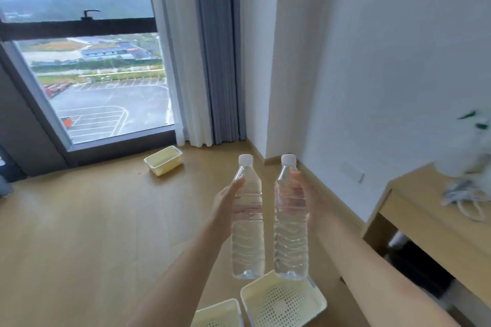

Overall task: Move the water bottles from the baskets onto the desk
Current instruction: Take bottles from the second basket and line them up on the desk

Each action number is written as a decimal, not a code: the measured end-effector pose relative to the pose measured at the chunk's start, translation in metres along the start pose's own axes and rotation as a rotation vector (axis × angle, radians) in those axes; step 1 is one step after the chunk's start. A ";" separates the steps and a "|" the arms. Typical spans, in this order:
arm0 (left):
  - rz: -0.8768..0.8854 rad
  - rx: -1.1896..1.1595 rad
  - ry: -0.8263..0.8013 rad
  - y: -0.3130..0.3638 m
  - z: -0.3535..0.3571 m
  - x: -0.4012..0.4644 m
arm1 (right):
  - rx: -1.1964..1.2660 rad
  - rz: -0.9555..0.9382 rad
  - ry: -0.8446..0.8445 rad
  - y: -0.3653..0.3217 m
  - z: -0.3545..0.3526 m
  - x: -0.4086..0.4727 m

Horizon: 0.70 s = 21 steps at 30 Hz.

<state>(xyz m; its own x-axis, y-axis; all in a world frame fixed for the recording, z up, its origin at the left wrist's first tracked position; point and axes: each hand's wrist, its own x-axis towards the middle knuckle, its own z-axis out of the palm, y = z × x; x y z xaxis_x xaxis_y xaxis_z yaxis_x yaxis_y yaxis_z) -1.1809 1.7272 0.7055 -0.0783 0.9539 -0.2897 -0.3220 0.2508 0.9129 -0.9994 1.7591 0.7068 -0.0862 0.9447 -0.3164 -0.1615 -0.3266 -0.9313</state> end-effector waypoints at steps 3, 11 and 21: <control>-0.021 0.031 -0.099 -0.005 0.030 -0.018 | 0.008 -0.029 0.134 -0.002 -0.029 -0.037; -0.085 0.137 -0.374 -0.036 0.121 -0.069 | 0.093 -0.080 0.450 0.001 -0.103 -0.136; -0.178 0.276 -0.684 -0.094 0.250 -0.133 | 0.293 -0.164 0.767 0.008 -0.225 -0.259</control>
<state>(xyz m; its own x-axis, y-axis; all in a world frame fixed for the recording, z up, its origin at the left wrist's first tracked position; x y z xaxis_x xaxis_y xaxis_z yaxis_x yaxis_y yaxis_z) -0.9042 1.6184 0.7298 0.5844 0.7621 -0.2787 -0.0202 0.3571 0.9339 -0.7568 1.5188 0.7403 0.6365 0.7042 -0.3147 -0.3717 -0.0774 -0.9251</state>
